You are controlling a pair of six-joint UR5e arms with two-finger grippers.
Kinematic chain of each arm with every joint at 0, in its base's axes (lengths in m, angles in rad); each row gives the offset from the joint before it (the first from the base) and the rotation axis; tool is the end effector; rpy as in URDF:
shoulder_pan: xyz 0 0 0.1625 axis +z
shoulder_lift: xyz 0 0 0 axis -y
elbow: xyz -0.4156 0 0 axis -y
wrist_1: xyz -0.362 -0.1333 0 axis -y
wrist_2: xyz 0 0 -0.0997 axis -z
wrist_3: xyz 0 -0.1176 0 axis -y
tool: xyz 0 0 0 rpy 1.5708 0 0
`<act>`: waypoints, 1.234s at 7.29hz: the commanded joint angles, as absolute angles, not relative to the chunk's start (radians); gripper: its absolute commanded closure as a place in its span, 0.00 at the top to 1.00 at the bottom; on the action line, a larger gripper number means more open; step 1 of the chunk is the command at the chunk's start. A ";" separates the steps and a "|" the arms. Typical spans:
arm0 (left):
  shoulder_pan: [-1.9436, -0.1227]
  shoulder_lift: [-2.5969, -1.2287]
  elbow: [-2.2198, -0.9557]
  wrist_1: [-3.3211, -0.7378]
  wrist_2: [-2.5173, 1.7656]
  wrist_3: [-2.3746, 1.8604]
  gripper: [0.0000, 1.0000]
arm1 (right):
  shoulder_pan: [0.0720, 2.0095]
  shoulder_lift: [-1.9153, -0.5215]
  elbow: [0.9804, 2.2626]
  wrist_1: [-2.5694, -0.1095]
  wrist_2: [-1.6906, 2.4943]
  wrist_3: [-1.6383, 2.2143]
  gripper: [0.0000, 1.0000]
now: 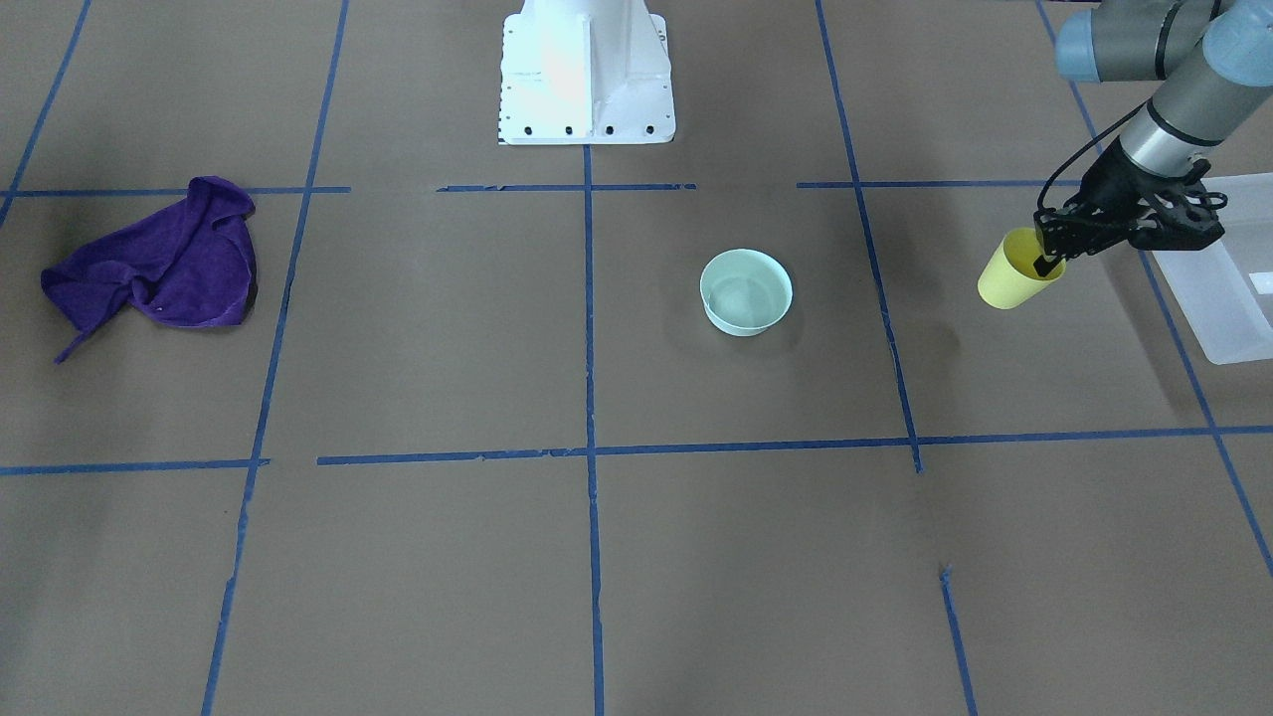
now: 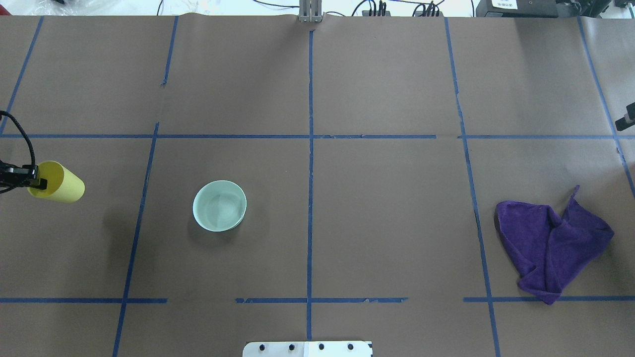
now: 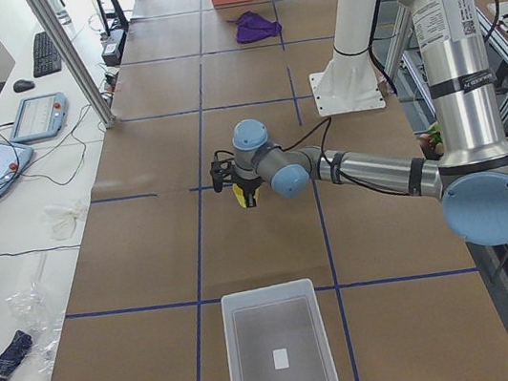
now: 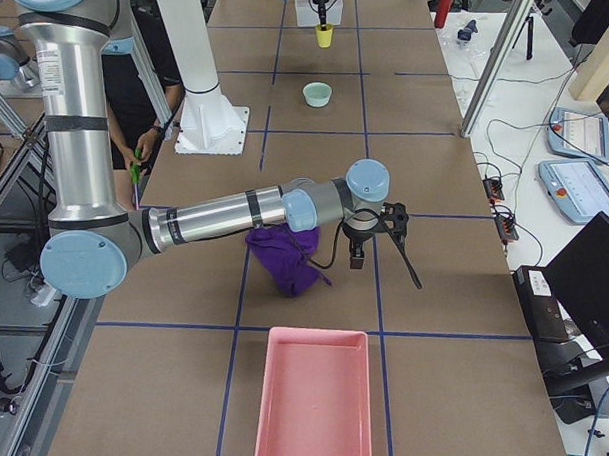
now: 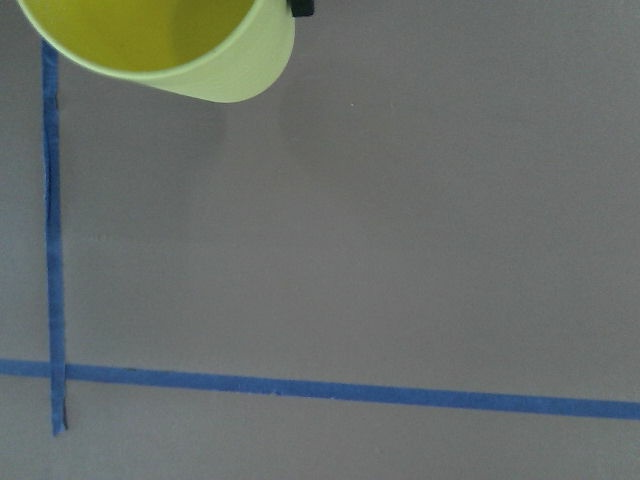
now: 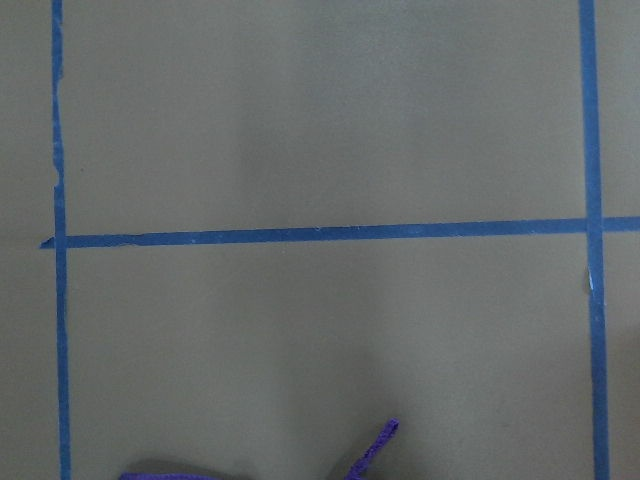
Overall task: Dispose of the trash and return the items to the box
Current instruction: 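Lift the yellow cup toward the clear box while the right gripper reaches the purple cloth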
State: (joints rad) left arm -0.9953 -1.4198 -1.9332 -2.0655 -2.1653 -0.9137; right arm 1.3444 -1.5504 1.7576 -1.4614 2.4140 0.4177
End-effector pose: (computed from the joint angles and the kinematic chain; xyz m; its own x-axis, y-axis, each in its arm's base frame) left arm 0.1777 -0.3979 0.5068 0.6316 -0.0438 -0.7741 0.1407 0.9883 0.0589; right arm -0.0638 -0.4797 0.5468 0.6312 0.0321 0.7749 -0.0468 0.9989 -0.0033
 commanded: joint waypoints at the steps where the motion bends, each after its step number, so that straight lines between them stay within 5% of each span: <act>1: -1.078 -1.512 -2.011 -1.863 -2.174 -0.853 0.00 | 1.211 -1.606 1.758 -1.210 2.292 0.661 1.00; 4: -1.245 -1.763 -2.019 -1.482 -2.169 -0.648 0.00 | 1.059 -1.764 1.787 -0.876 2.246 0.887 1.00; 9: -1.281 -1.801 -2.013 -1.424 -2.168 -0.612 0.00 | 0.864 -1.812 1.802 -0.879 2.123 0.893 1.00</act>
State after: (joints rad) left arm -1.2797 -1.7993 -2.0139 -1.4255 -2.1675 -0.6132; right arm 0.8950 -1.8046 1.8031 -0.8776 2.1419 0.8919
